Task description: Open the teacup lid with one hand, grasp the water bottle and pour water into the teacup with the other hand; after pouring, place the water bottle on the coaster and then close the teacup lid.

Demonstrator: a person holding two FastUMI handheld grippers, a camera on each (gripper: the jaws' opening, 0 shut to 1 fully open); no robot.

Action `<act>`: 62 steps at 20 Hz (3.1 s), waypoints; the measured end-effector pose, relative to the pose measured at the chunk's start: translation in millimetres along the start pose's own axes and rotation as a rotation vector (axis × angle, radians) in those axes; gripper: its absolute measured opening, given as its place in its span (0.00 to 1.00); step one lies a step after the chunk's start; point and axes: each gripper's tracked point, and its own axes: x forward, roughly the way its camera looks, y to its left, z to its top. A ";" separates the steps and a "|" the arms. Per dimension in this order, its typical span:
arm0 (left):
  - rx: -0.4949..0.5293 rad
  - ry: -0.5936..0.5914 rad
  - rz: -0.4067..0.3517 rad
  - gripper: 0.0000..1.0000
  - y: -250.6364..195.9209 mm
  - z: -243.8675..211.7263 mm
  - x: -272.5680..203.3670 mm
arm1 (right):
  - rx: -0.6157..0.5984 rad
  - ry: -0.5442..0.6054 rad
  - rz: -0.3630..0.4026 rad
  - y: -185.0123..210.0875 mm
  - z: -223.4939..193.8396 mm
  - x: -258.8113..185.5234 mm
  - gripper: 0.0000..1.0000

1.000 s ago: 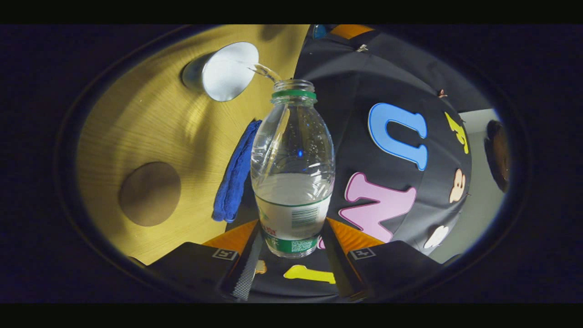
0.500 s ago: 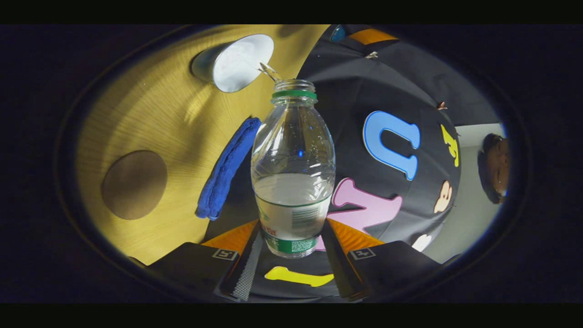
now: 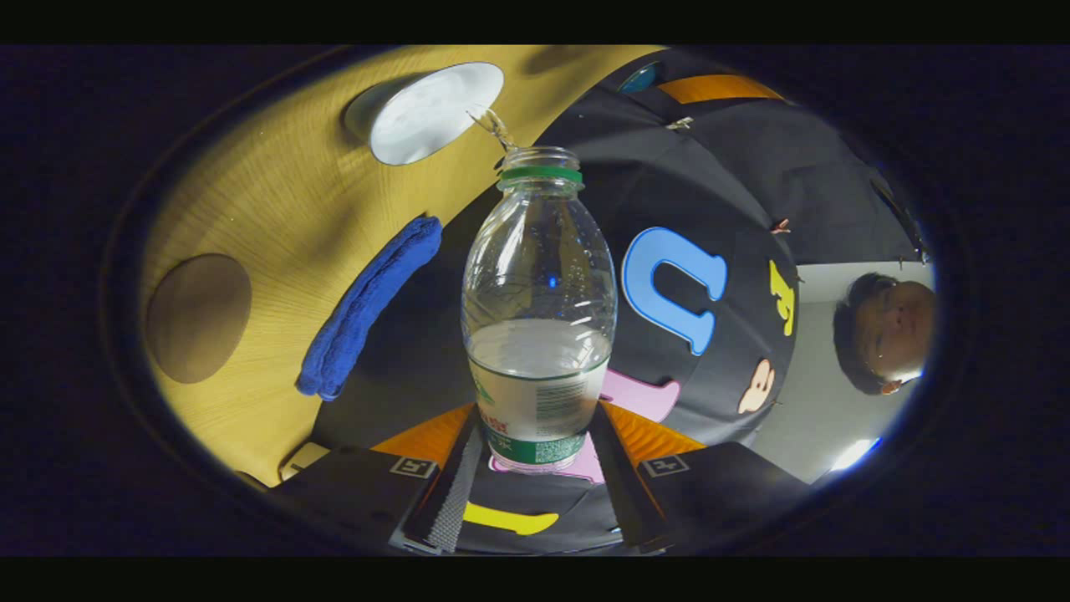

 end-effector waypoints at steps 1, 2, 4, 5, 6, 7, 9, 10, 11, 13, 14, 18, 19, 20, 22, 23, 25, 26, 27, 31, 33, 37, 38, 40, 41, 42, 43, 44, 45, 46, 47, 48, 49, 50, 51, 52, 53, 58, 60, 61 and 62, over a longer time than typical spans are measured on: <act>0.001 -0.002 -0.003 0.33 -0.7 1.1 -0.2 | -0.008 0.001 -0.004 -2.2 -1.9 0.5 0.73; 0.002 -0.004 -0.004 0.33 -1.4 1.5 -1.2 | -0.011 0.006 -0.007 -3.1 -4.6 1.2 0.73; 0.003 -0.008 -0.006 0.32 -2.3 2.2 -2.2 | -0.016 0.004 -0.019 -8.0 -7.7 4.1 0.73; 0.002 -0.010 -0.008 0.33 -3.0 3.3 -3.3 | -0.027 -0.001 -0.032 -12.7 -8.9 4.5 0.73; -0.001 -0.012 -0.010 0.33 -3.6 3.6 -4.7 | -0.033 -0.007 -0.044 -16.8 -8.8 6.0 0.73; -0.004 -0.014 -0.011 0.33 -4.0 4.8 -5.1 | -0.036 -0.014 -0.050 -19.6 -9.4 7.8 0.73; -0.009 -0.016 -0.013 0.32 -4.9 5.7 -6.1 | -0.034 -0.020 -0.062 -26.2 -8.6 6.1 0.73; -0.011 -0.016 -0.014 0.33 -6.0 4.9 -7.0 | -0.028 -0.022 -0.054 -25.1 -8.1 5.2 0.73; -0.013 -0.016 -0.016 0.33 -6.7 5.5 -7.5 | -0.018 -0.021 -0.037 -21.6 -7.7 6.4 0.73; -0.015 -0.017 -0.018 0.32 -8.2 6.0 -8.9 | 0.038 -0.009 0.027 -5.6 -5.4 6.3 0.73; -0.014 -0.016 -0.018 0.33 -8.3 4.9 -8.9 | 0.088 0.008 0.064 3.1 -5.1 3.9 0.73; -0.008 -0.017 -0.015 0.32 -8.4 5.7 -8.2 | 0.399 0.087 0.240 40.1 1.4 -10.4 0.73; -0.006 -0.016 -0.015 0.33 -8.4 6.5 -7.8 | 0.478 0.106 0.276 46.2 5.4 -14.0 0.73; -0.004 -0.016 -0.016 0.33 -9.0 6.5 -7.4 | 0.567 0.135 0.319 53.9 8.9 -17.8 0.74; -0.003 -0.016 -0.017 0.33 -10.9 8.6 -5.6 | 0.753 0.184 0.410 69.9 17.8 -27.9 0.73; -0.002 -0.015 -0.017 0.33 -11.9 7.8 -5.1 | 0.861 0.210 0.453 75.8 22.0 -29.3 0.74; 0.001 -0.011 -0.020 0.33 -15.2 7.6 -3.8 | 1.089 0.248 0.515 81.7 33.0 -38.2 0.74; 0.002 -0.010 -0.024 0.36 -17.3 7.5 -2.5 | 1.215 0.265 0.533 81.2 38.0 -39.8 0.74; 0.002 -0.010 -0.028 0.32 -20.1 8.4 -0.9 | 1.363 0.284 0.554 79.1 42.5 -43.1 0.74; 0.019 -0.014 -0.058 0.33 -35.7 11.8 5.6 | 1.811 0.321 0.579 80.7 66.7 -39.3 0.74; 0.031 -0.022 -0.070 0.33 -42.8 14.1 10.4 | 1.916 0.329 0.574 90.5 80.9 -33.4 0.74; 0.023 -0.025 -0.086 0.33 -55.8 16.0 20.0 | 2.001 0.368 0.567 96.5 87.5 -29.5 0.74; 0.020 -0.026 -0.090 0.29 -60.0 17.4 21.8 | 2.023 0.376 0.569 96.2 90.5 -28.3 0.74; 0.024 -0.028 -0.099 0.33 -67.3 17.1 26.1 | 2.062 0.387 0.580 98.3 94.6 -28.1 0.74; 0.028 -0.029 -0.102 0.33 -71.0 17.7 27.7 | 2.078 0.392 0.585 102.3 97.1 -28.9 0.74; 0.030 -0.029 -0.106 0.32 -73.0 16.8 29.3 | 2.092 0.397 0.588 101.1 98.7 -29.5 0.74; 0.030 -0.029 -0.110 0.33 -75.8 17.3 30.8 | 2.095 0.411 0.588 102.9 98.8 -29.3 0.74; 0.029 -0.027 -0.115 0.32 -79.2 17.0 31.1 | 2.094 0.415 0.590 101.7 100.0 -30.0 0.75; 0.029 -0.025 -0.117 0.32 -80.8 15.7 32.5 | 2.086 0.427 0.594 102.1 99.9 -30.6 0.75; 0.028 -0.023 -0.121 0.33 -83.3 15.1 33.3 | 2.084 0.432 0.602 100.5 98.9 -31.1 0.75; 0.027 -0.022 -0.124 0.33 -85.1 15.1 34.1 | 2.089 0.434 0.610 98.2 99.5 -33.0 0.75; 0.026 -0.020 -0.127 0.32 -87.2 14.8 35.3 | 2.098 0.433 0.618 98.4 100.9 -33.1 0.75; 0.025 -0.020 -0.131 0.32 -88.6 13.5 35.8 | 2.105 0.436 0.623 98.2 101.0 -34.2 0.75; 0.025 -0.018 -0.135 0.33 -91.1 13.9 37.0 | 2.105 0.442 0.625 98.2 101.0 -34.0 0.75; 0.024 -0.015 -0.141 0.33 -93.3 11.7 38.3 | 2.102 0.449 0.624 97.4 100.8 -35.4 0.75; 0.023 -0.011 -0.145 0.33 -95.5 11.2 40.2 | 2.102 0.452 0.624 97.3 101.9 -35.0 0.75; 0.021 -0.005 -0.152 0.33 -98.1 8.4 41.4 | 2.105 0.454 0.630 98.0 102.7 -35.5 0.76; 0.010 0.018 -0.189 0.33 -113.8 -1.8 51.3 | 2.118 0.464 0.681 104.8 108.9 -38.1 0.79; 0.011 0.024 -0.201 0.33 -120.2 -5.0 55.8 | 2.126 0.476 0.698 107.3 113.0 -41.7 0.90; 0.014 0.025 -0.206 0.33 -123.3 -5.4 57.4 | 2.134 0.484 0.704 105.9 114.2 -47.8 0.95; 0.017 0.026 -0.210 0.33 -126.1 -6.8 59.1 | 2.142 0.494 0.709 106.3 114.7 -53.5 0.96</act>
